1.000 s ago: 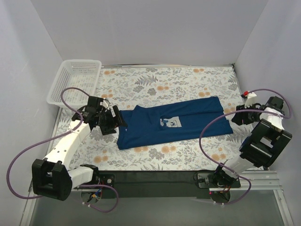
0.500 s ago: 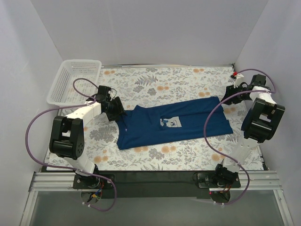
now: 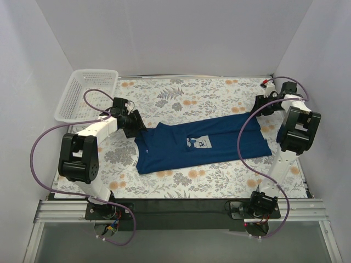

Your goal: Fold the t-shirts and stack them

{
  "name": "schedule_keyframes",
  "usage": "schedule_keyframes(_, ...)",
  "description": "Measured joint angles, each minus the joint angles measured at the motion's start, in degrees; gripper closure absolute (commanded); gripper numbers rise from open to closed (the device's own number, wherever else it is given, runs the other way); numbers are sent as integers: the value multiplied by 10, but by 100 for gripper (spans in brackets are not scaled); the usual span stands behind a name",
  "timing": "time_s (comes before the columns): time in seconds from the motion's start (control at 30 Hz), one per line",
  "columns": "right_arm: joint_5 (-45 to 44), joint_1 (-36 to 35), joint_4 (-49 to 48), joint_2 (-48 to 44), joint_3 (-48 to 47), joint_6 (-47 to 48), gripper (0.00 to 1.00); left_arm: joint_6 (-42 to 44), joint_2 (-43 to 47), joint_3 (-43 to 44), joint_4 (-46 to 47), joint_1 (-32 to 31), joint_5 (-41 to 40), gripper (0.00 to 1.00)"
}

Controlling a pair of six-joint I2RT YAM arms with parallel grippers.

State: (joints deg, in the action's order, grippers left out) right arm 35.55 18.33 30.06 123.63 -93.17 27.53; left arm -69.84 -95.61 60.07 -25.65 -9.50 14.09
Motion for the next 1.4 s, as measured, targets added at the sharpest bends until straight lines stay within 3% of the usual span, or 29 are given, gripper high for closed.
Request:
schedule_keyframes(0.33, -3, -4, -1, 5, -13, -19, 53, -1, -50, 13, 4, 1, 15, 66)
schedule_keyframes(0.47, -3, -4, -1, 5, -13, -21, 53, -3, -59, 16, 5, 1, 17, 82)
schedule_keyframes(0.73, -3, -4, -1, 9, -14, -21, 53, -6, -63, 21, 9, 1, 17, 98)
schedule_keyframes(0.93, -5, -4, -2, 30, -20, -22, 54, -5, -63, 24, 9, 1, 17, 100)
schedule_keyframes(1.13, -7, -4, -2, 32, -21, -23, 71, -5, -63, 26, 10, 1, 17, 100)
schedule_keyframes(1.3, -5, -4, -2, 32, -21, -25, 96, -5, -63, 27, 20, 5, 17, 100)
schedule_keyframes(1.4, -3, -4, -2, 32, -21, -29, 99, -4, -63, 28, 27, 8, 17, 100)
